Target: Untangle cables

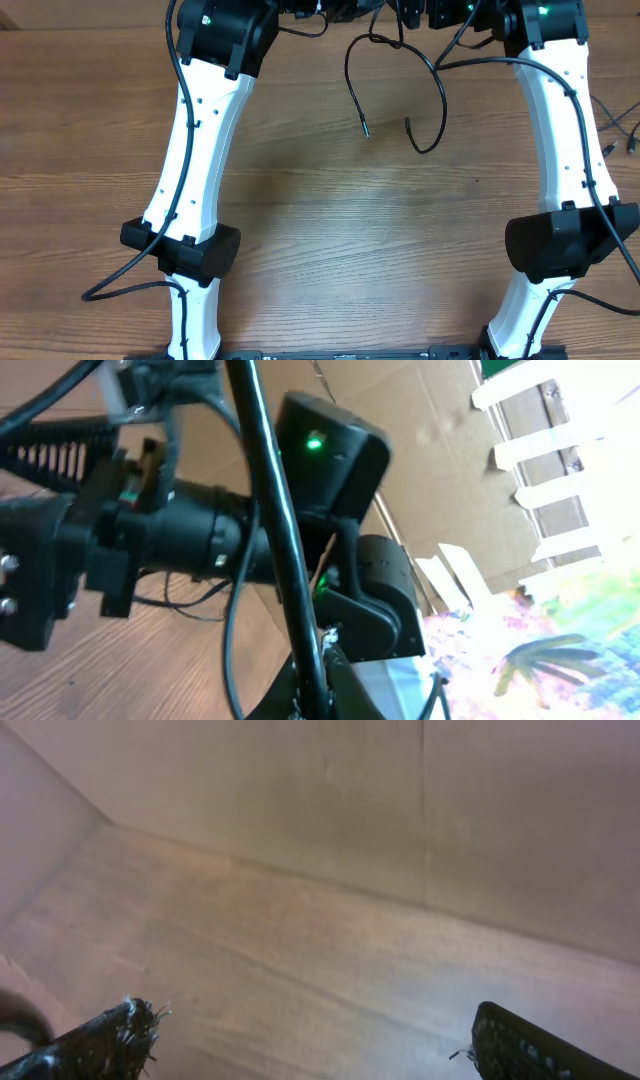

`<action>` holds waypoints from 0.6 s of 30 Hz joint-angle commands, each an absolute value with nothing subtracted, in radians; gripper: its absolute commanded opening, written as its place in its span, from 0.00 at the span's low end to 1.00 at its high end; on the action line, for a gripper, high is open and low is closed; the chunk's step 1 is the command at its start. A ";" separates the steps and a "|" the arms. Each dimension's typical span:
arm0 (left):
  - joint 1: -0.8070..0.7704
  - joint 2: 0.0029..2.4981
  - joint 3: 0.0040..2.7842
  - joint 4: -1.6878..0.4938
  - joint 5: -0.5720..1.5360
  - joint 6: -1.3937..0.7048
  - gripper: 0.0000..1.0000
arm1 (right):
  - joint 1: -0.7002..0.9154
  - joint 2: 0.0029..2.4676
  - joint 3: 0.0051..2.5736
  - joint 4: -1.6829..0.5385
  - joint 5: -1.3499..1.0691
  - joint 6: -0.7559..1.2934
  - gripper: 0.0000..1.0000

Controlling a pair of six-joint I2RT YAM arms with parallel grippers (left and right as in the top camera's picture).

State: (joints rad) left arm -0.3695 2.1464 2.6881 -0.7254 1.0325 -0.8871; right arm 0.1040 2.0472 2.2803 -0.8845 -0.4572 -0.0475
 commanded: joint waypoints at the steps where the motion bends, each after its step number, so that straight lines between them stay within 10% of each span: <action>1: -0.362 2.119 2.696 -0.728 1.008 -0.816 0.05 | 0.086 2.017 2.328 -0.838 -0.472 0.022 1.00; 18: -0.350 2.119 2.696 -0.508 0.965 -1.056 0.04 | 0.096 2.011 2.285 -0.685 -0.454 0.722 1.00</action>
